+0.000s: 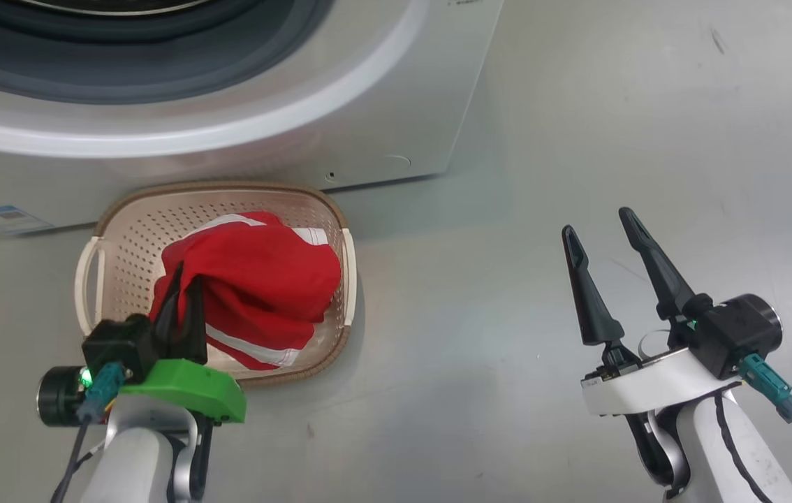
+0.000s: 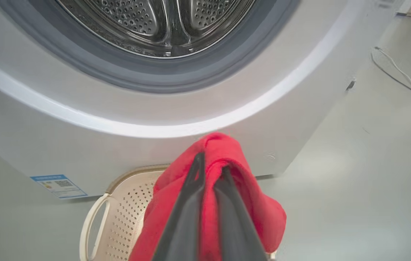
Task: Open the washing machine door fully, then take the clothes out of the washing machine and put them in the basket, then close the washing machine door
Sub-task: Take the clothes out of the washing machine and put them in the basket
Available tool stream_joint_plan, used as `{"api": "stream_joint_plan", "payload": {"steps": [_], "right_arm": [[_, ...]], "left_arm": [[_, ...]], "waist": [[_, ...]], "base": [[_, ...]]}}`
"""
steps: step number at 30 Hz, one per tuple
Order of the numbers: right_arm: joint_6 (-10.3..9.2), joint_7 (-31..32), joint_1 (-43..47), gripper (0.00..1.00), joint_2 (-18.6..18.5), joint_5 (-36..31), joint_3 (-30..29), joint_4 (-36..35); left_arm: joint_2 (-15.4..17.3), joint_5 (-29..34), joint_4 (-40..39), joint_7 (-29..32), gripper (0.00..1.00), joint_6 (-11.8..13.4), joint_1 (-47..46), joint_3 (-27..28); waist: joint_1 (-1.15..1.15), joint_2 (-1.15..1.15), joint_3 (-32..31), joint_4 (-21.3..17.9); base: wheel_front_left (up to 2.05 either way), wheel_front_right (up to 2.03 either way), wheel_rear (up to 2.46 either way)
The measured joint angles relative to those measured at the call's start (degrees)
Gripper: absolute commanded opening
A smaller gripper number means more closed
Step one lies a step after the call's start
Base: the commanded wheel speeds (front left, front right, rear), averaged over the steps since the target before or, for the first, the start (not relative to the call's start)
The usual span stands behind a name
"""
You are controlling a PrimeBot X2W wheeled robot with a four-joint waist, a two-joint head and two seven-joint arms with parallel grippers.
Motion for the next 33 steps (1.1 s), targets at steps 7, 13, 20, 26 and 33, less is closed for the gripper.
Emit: {"api": "stream_joint_plan", "payload": {"steps": [7, 13, 20, 26, 33], "right_arm": [[0.05, 0.00, -2.25, 1.00, 0.12, 0.01, 0.26, -1.12], [0.30, 0.00, -4.24, 1.00, 0.33, 0.02, 0.64, -1.76], [0.53, 0.00, -6.56, 1.00, 0.48, 0.13, 1.14, -1.92], [0.55, 0.00, -8.33, 1.00, 0.56, 0.30, 1.23, -1.79], [0.97, 0.00, -9.24, 1.00, 0.64, 0.44, 1.32, -1.19]], "left_arm": [[-0.02, -0.93, 7.73, 3.27, 0.00, -0.01, -5.91, 1.02], [1.43, -0.98, 14.18, 5.88, 0.00, -0.05, -11.23, 2.13], [3.70, -0.59, 20.29, 8.26, 0.00, -1.15, -17.12, 2.41], [3.66, -1.47, 25.49, 9.29, 0.00, -2.20, -21.47, 2.83], [3.43, -3.03, 30.42, 8.93, 1.00, -3.01, -23.36, 4.09]], "waist": [[0.00, 0.00, 4.40, -1.22], [0.00, 0.00, 8.31, -2.57], [0.00, 0.00, 12.54, -4.43], [0.00, 0.00, 15.42, -5.78], [0.00, 0.00, 16.66, -6.60]], "base": [[0.00, 0.00, 0.00], [0.00, 0.00, 0.00], [0.00, 0.00, 0.00], [0.00, 0.00, 0.00], [0.00, 0.00, 0.00]]}}
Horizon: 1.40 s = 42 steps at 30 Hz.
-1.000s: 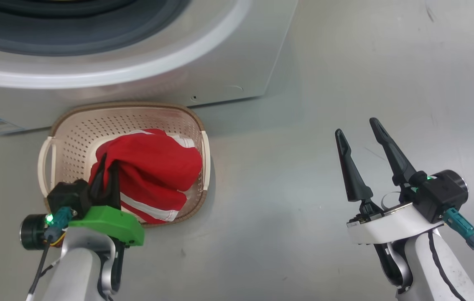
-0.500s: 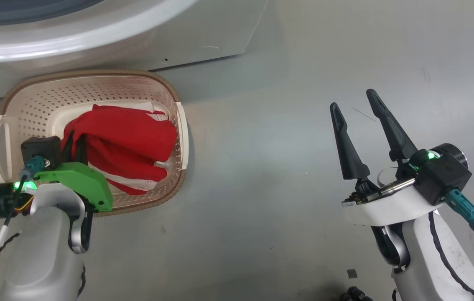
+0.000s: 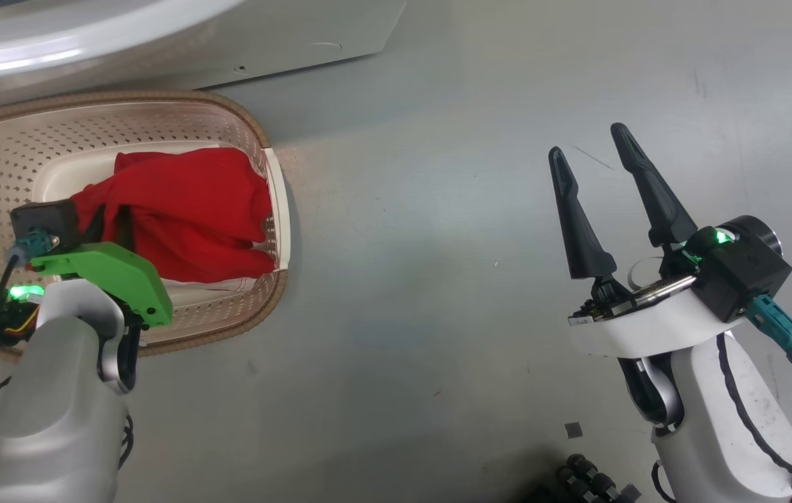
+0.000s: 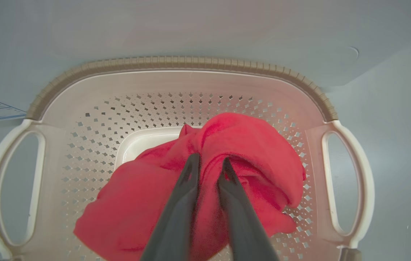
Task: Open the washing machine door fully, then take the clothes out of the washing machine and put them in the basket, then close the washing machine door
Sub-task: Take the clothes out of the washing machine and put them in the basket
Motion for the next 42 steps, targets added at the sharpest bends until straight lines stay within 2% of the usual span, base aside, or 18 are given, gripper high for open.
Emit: {"api": "stream_joint_plan", "payload": {"steps": [10, 21, 31, 38, 42], "right_arm": [[0.03, 0.00, -0.45, 1.00, 0.13, 0.02, -0.27, 1.68], [0.08, 0.00, -0.35, 1.00, 0.16, -0.04, -1.62, 3.91], [0.08, 0.00, 1.30, 1.00, -0.23, -0.54, -3.22, 6.09], [0.08, 0.00, 2.38, 1.00, -0.30, -0.63, -4.20, 6.95], [0.08, 0.00, 3.33, 1.00, -0.25, -0.63, -4.39, 7.79]], "left_arm": [[-0.29, 0.09, 4.70, -5.13, 1.00, -1.29, -1.40, -0.04], [-2.34, 0.04, 4.77, -13.41, 1.00, -2.87, -1.05, -0.12], [-3.54, 0.24, -3.35, -14.32, 1.00, -3.86, 1.39, -0.12], [-3.70, 2.40, -13.72, -14.27, 1.00, -3.91, 2.49, 0.45], [-3.79, 3.68, -19.81, -14.27, 1.00, -3.74, 6.34, 0.91]], "waist": [[0.00, 0.00, -1.26, 0.56], [0.00, 0.00, -5.49, 2.10], [0.00, 0.00, -11.20, 5.07], [0.00, 0.00, -14.57, 6.81], [0.00, 0.00, -17.58, 8.09]], "base": [[0.00, 0.00, 0.00], [0.00, 0.00, 0.00], [0.00, 0.00, 0.00], [0.00, 0.00, 0.00], [0.00, 0.00, 0.00]]}}
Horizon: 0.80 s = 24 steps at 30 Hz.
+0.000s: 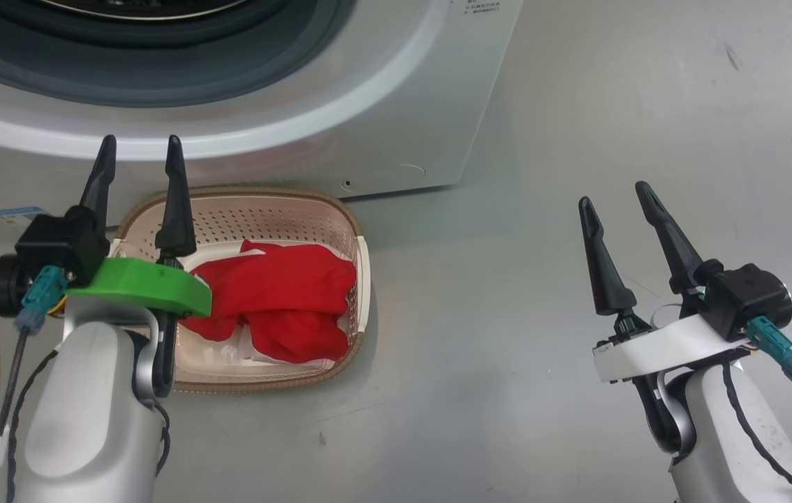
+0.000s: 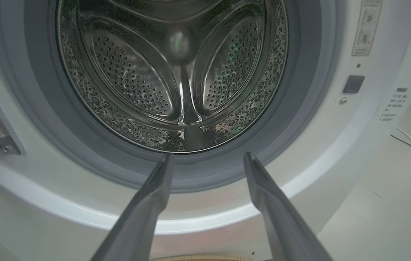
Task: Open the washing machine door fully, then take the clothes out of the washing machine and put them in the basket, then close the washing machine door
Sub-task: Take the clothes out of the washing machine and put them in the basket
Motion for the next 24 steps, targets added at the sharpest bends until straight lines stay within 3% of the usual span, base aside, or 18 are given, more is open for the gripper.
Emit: {"api": "stream_joint_plan", "payload": {"steps": [24], "right_arm": [[-1.18, 0.00, 11.01, 1.00, 0.34, -0.14, -1.76, 2.01]], "left_arm": [[-0.07, 0.94, -10.27, 0.00, 1.00, 2.57, 22.73, -2.23]], "waist": [[0.00, 0.00, -14.03, 2.81]], "base": [[0.00, 0.00, 0.00]]}}
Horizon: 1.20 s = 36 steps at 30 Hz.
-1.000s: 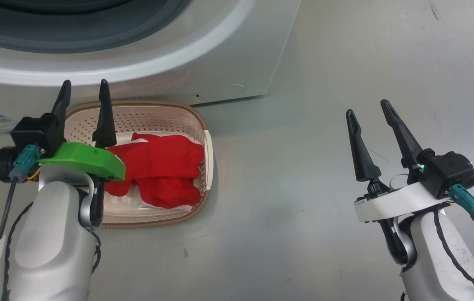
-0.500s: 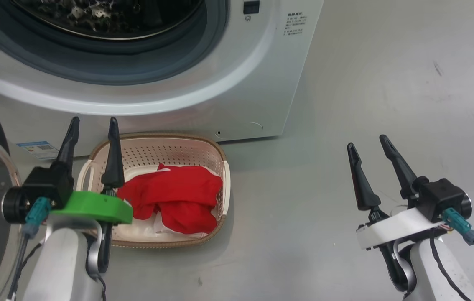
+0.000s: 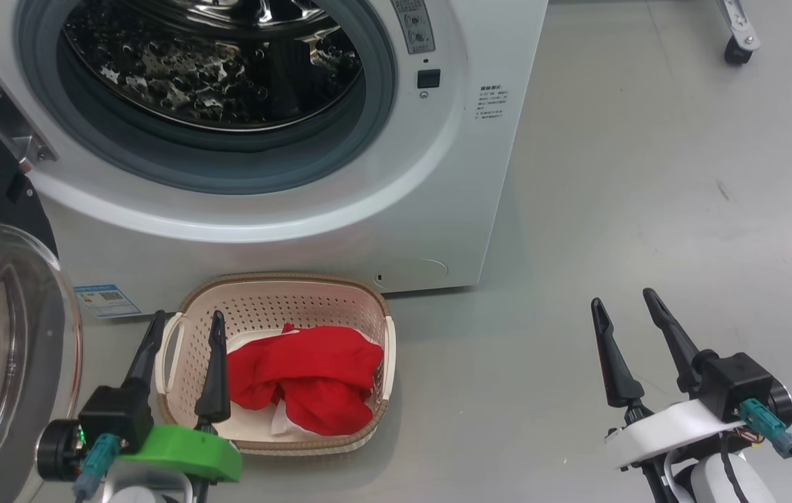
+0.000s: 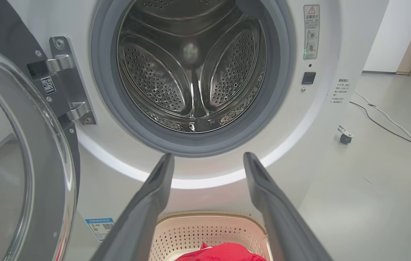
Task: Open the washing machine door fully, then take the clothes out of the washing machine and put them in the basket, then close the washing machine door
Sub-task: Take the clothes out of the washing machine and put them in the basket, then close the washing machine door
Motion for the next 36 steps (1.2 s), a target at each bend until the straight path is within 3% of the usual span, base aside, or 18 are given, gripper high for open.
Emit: {"api": "stream_joint_plan", "payload": {"steps": [14, 36], "right_arm": [[-0.86, 0.00, 4.31, 1.00, 0.29, 0.00, 0.44, -1.16], [-1.01, 0.00, 5.47, 1.00, 0.53, 0.00, 0.99, -2.13]], "left_arm": [[0.04, 0.10, -4.63, 0.10, 1.00, 1.32, 8.04, -1.82], [0.22, 1.98, -10.13, 1.60, 1.00, 2.52, 11.23, -2.49]], "waist": [[0.00, 0.00, -3.78, 0.82], [0.00, 0.00, -4.13, 1.11]], "base": [[0.00, 0.00, 0.00], [0.00, 0.00, 0.00]]}}
